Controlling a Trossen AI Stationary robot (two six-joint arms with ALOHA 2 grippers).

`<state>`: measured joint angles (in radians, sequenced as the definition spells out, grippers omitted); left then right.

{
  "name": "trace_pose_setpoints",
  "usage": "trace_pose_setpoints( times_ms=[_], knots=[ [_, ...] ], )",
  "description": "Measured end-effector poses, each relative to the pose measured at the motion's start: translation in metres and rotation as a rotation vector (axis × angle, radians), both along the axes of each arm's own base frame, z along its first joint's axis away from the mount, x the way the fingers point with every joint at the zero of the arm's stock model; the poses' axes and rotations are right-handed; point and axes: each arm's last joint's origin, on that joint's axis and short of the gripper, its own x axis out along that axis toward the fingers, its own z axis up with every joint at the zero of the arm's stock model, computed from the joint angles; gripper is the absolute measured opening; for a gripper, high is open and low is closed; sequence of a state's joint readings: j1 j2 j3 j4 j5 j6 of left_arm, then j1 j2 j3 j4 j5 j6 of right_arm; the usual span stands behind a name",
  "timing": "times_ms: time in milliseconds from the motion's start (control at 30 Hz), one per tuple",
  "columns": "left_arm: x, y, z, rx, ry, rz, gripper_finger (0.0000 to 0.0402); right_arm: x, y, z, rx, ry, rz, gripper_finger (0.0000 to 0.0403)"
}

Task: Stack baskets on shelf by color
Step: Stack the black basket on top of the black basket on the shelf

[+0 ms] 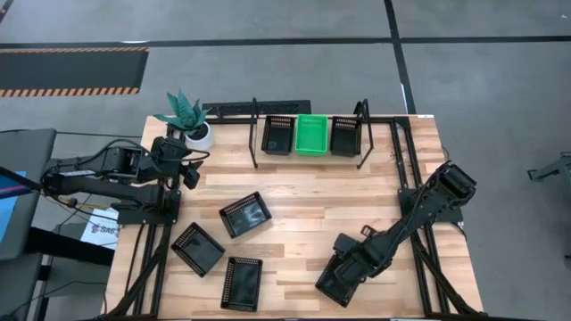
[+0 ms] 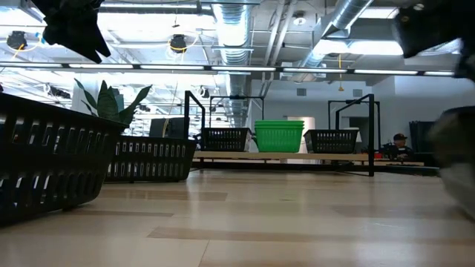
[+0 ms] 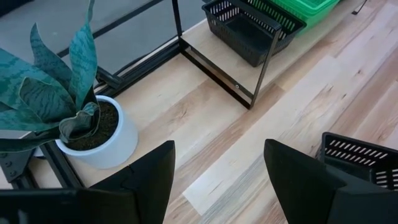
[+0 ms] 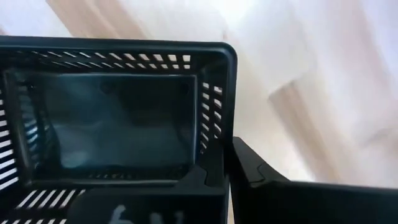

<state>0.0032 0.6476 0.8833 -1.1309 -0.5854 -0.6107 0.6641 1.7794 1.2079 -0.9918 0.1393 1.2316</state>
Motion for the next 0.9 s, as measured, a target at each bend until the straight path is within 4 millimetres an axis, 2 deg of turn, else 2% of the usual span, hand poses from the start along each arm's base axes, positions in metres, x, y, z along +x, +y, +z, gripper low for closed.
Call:
trace_pose_setpoints(
  times_ms=[100, 200, 300, 533, 733, 900],
  knots=[
    [0.000, 0.000, 0.000, 0.009, 0.008, -0.008, 0.0236, 0.004, -0.012, 0.010, -0.039, -0.045, 0.063, 0.0004],
    [0.000, 0.000, 0.000, 0.010, 0.009, -0.009, 0.0236, 0.005, -0.031, 0.035, -0.081, -0.130, 0.101, 0.0003],
    [0.000, 0.000, 0.000, 0.016, 0.015, -0.016, 0.0236, 0.000, -0.060, 0.066, -0.142, -0.207, 0.129, 0.0002],
    [0.000, 0.000, 0.000, 0.027, 0.025, -0.028, 0.0236, -0.013, -0.164, 0.130, -0.290, -0.312, 0.161, 0.0001],
    [0.000, 0.000, 0.000, 0.033, 0.031, -0.034, 0.0236, -0.026, -0.258, 0.183, -0.522, -0.352, 0.216, 0.0001],
    [0.000, 0.000, 0.000, 0.034, 0.033, -0.037, 0.0236, -0.041, -0.319, 0.222, -0.619, -0.340, 0.294, 0.0002]
  ],
)
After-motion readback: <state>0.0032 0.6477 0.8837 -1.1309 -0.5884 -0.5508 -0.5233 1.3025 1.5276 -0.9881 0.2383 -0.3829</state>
